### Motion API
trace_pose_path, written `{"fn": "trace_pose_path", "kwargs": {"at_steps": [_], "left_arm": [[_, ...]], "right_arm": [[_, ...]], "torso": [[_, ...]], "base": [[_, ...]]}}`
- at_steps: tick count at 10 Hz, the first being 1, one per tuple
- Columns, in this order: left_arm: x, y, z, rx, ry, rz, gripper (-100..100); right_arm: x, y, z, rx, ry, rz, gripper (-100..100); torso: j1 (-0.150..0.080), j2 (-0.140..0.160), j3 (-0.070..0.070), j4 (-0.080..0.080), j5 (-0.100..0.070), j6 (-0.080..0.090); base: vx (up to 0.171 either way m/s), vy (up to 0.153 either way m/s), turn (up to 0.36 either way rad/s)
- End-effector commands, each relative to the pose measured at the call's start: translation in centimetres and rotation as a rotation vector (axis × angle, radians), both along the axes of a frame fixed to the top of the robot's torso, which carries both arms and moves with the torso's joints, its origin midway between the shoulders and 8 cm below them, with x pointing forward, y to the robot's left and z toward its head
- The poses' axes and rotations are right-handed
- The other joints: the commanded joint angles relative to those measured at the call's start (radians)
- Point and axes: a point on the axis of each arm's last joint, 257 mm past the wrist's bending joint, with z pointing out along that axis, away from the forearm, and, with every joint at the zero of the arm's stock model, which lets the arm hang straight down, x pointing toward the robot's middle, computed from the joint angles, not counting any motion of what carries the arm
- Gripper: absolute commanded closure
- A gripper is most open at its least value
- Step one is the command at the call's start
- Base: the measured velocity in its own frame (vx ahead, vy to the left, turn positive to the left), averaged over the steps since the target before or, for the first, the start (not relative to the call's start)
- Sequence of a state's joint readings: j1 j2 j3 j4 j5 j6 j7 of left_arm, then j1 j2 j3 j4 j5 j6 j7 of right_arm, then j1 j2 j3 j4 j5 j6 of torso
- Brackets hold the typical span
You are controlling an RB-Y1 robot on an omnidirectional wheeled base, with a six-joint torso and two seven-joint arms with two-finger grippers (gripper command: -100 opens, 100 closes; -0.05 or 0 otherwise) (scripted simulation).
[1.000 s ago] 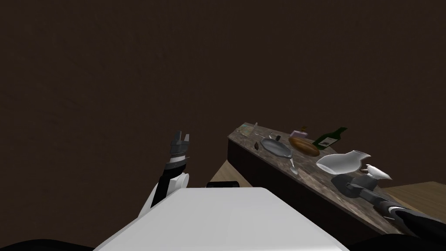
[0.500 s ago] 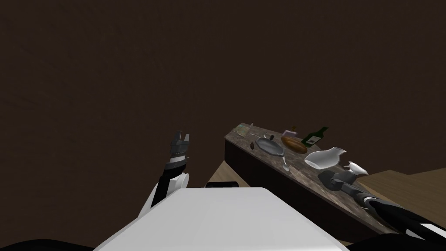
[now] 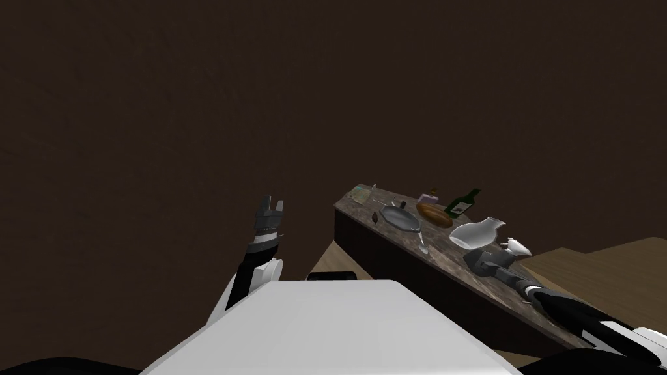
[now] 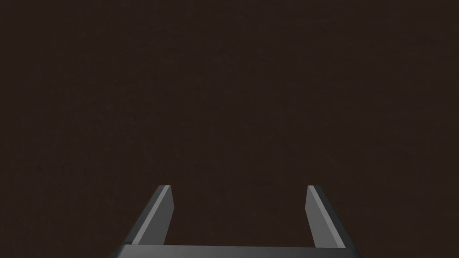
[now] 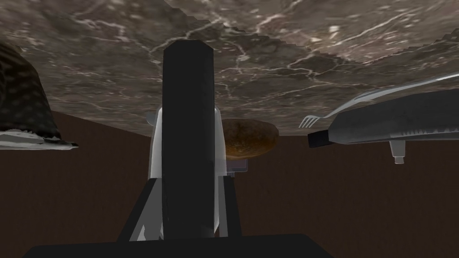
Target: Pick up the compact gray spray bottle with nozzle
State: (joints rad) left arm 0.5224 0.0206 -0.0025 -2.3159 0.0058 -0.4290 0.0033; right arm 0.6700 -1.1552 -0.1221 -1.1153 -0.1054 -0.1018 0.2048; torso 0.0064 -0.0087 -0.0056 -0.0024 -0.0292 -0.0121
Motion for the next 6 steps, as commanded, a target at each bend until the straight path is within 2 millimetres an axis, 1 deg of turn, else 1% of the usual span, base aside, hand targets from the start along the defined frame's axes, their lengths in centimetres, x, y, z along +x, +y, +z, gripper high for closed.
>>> {"fn": "trace_pose_path", "kwargs": {"at_steps": [1, 3, 4, 5, 6], "left_arm": [[0.0, 0.0, 0.0, 0.000, 0.000, 0.000, 0], [0.0, 0.0, 0.0, 0.000, 0.000, 0.000, 0], [0.0, 0.0, 0.0, 0.000, 0.000, 0.000, 0], [0.0, 0.0, 0.0, 0.000, 0.000, 0.000, 0], [0.0, 0.0, 0.0, 0.000, 0.000, 0.000, 0]], "right_arm": [[0.3, 0.8, -0.5, -0.003, 0.020, 0.002, 100], [2.6, 3.0, -0.4, 0.017, -0.006, 0.052, 100], [2.7, 3.0, -0.4, 0.018, -0.006, 0.052, 100], [1.3, 3.0, -1.0, -0.007, 0.034, 0.035, 100], [2.1, 3.8, -0.9, -0.003, 0.030, 0.043, 100]], "torso": [[0.000, 0.000, 0.000, 0.000, 0.000, 0.000], [-0.001, -0.001, -0.001, 0.000, -0.001, -0.007], [0.001, -0.002, -0.001, 0.000, -0.002, -0.009], [0.002, -0.002, -0.002, -0.001, -0.003, -0.009], [-0.003, -0.003, -0.002, -0.001, -0.003, -0.004]], "base": [[0.060, -0.089, -0.230], [0.008, -0.039, 0.005], [-0.010, -0.001, 0.035], [0.053, -0.079, -0.253], [0.059, -0.084, -0.244]]}}
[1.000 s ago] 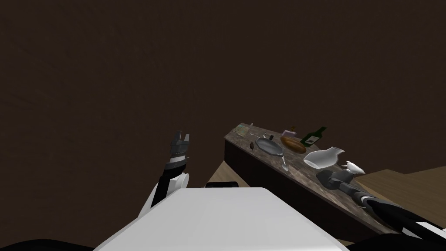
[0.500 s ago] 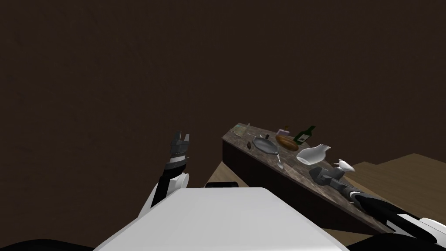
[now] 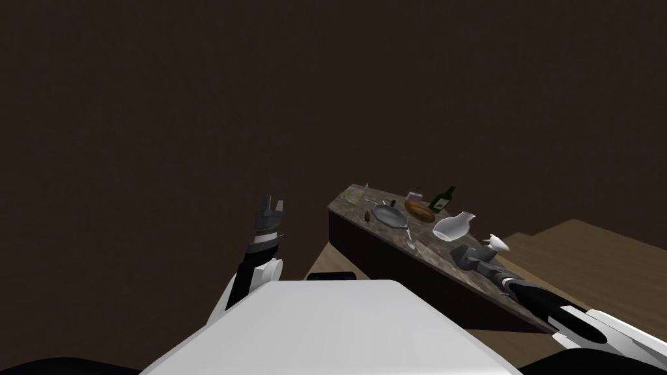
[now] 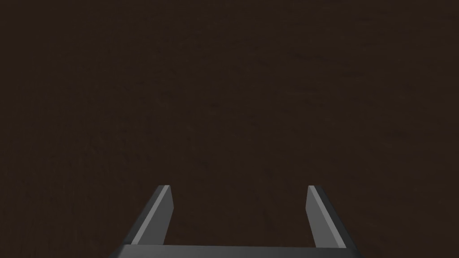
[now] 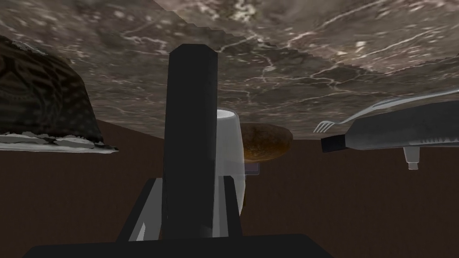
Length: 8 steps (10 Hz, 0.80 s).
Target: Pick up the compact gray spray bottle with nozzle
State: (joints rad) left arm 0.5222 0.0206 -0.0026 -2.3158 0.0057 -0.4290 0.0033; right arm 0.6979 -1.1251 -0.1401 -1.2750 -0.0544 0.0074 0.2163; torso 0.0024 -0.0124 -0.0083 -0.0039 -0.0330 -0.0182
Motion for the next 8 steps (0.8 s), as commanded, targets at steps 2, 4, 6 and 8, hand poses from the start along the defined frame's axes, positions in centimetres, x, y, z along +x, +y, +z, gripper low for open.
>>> {"fn": "trace_pose_path", "kwargs": {"at_steps": [2, 4, 6, 8], "left_arm": [[0.0, 0.0, 0.0, 0.000, 0.000, 0.000, 0], [0.0, 0.0, 0.0, 0.000, 0.000, 0.000, 0], [0.0, 0.0, 0.0, 0.000, 0.000, 0.000, 0], [0.0, 0.0, 0.0, 0.000, 0.000, 0.000, 0]], "right_arm": [[1.8, 2.0, 0.3, 0.013, -0.014, 0.037, 100], [2.7, 3.0, 0.5, 0.021, -0.026, 0.059, 100], [1.8, 3.3, 0.2, -0.006, 0.006, 0.047, 100], [3.3, 4.9, 0.5, 0.005, -0.010, 0.076, 100]], "torso": [[0.001, 0.000, 0.000, 0.000, -0.001, -0.003], [0.003, -0.002, -0.002, -0.001, -0.002, -0.006], [-0.001, -0.002, -0.002, -0.001, -0.002, 0.000], [-0.001, -0.003, -0.002, -0.001, -0.003, -0.005]], "base": [[0.010, -0.025, -0.006], [-0.004, 0.008, 0.016], [0.051, -0.082, -0.261], [0.021, -0.027, 0.011]]}}
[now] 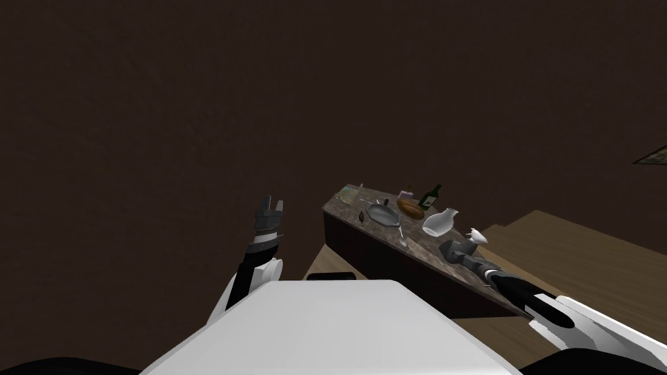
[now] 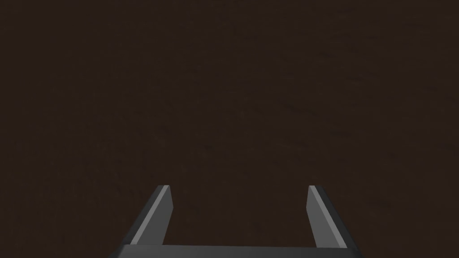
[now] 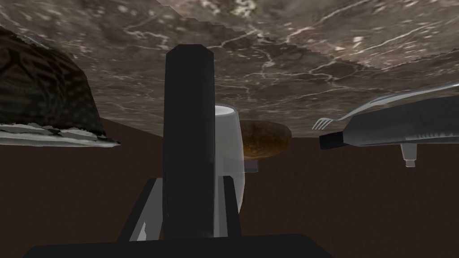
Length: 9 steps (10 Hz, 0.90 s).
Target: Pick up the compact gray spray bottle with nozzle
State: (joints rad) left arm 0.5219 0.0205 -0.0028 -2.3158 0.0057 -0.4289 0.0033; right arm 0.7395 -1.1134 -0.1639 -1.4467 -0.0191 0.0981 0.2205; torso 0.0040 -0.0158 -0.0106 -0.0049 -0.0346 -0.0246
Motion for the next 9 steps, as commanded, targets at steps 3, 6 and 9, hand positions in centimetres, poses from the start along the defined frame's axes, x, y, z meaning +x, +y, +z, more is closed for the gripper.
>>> {"fn": "trace_pose_path", "kwargs": {"at_steps": [3, 6, 9], "left_arm": [[0.0, 0.0, 0.0, 0.000, 0.000, 0.000, 0], [0.0, 0.0, 0.0, 0.000, 0.000, 0.000, 0], [0.0, 0.0, 0.0, 0.000, 0.000, 0.000, 0]], "right_arm": [[1.0, 2.5, 0.3, -0.014, 0.000, 0.032, 100], [3.8, 6.2, 1.4, 0.011, -0.040, 0.097, 100], [3.8, 7.5, 2.0, -0.020, -0.028, 0.097, 100]], "torso": [[0.003, 0.001, 0.001, 0.000, 0.001, 0.000], [-0.002, 0.000, 0.000, 0.000, 0.000, -0.001], [-0.004, 0.001, 0.001, 0.001, -0.001, 0.003]], "base": [[0.021, -0.016, -0.111], [0.032, -0.049, -0.047], [0.047, -0.064, -0.183]]}}
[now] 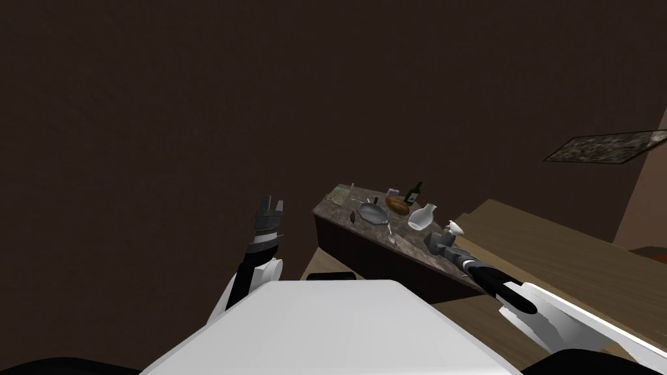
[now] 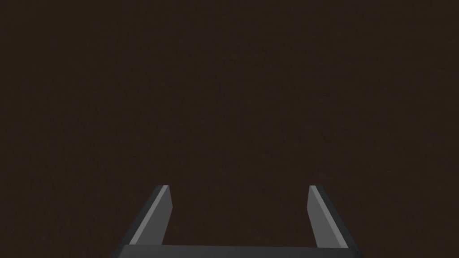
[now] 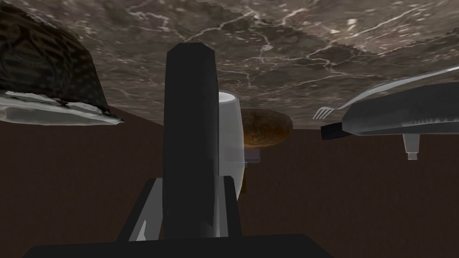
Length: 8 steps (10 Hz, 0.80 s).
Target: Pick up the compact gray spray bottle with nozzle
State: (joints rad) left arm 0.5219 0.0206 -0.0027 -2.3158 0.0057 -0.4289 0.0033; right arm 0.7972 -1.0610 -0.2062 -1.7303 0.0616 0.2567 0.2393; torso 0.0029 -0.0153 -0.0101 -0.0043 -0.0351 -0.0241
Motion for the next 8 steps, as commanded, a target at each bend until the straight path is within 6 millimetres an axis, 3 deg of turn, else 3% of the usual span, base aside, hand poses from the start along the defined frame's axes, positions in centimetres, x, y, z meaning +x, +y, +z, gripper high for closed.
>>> {"fn": "trace_pose_path", "kwargs": {"at_steps": [1, 2, 3, 4, 6, 7, 8], "left_arm": [[0.0, 0.0, 0.0, 0.000, 0.000, 0.000, 0], [0.0, 0.0, 0.0, 0.000, 0.000, 0.000, 0], [0.0, 0.0, 0.0, 0.000, 0.000, 0.000, 0], [0.0, 0.0, 0.0, 0.000, 0.000, 0.000, 0], [0.0, 0.0, 0.0, 0.000, 0.000, 0.000, 0], [0.0, 0.0, 0.0, 0.000, 0.000, 0.000, 0], [0.0, 0.0, 0.0, 0.000, 0.000, 0.000, 0]], "right_arm": [[1.3, 1.8, 0.7, 0.011, -0.021, 0.033, 100], [2.0, 3.0, 1.2, 0.020, -0.035, 0.056, 100], [0.7, 2.2, 1.3, -0.024, -0.010, 0.025, 100], [1.3, 3.2, 1.7, -0.021, -0.019, 0.035, 100], [3.1, 6.1, 2.9, 0.000, -0.055, 0.091, 100], [3.3, 6.5, 3.1, 0.003, -0.059, 0.098, 100], [2.3, 6.0, 3.5, -0.040, -0.044, 0.074, 100]], "torso": [[0.000, 0.000, 0.000, 0.000, 0.000, 0.000], [0.003, 0.000, 0.000, 0.000, 0.001, -0.001], [0.004, 0.001, 0.001, 0.001, 0.001, -0.001], [0.001, 0.001, 0.001, 0.000, 0.002, 0.005], [0.000, 0.001, 0.001, 0.000, 0.001, 0.000], [0.003, 0.002, 0.001, 0.001, 0.001, 0.000], [0.004, 0.002, 0.002, 0.001, 0.002, 0.000]], "base": [[0.009, -0.002, 0.060], [-0.001, 0.006, 0.020], [0.069, -0.053, -0.285], [0.081, -0.075, -0.227], [0.013, -0.031, 0.010], [-0.008, 0.007, 0.015], [0.078, -0.056, -0.350]]}}
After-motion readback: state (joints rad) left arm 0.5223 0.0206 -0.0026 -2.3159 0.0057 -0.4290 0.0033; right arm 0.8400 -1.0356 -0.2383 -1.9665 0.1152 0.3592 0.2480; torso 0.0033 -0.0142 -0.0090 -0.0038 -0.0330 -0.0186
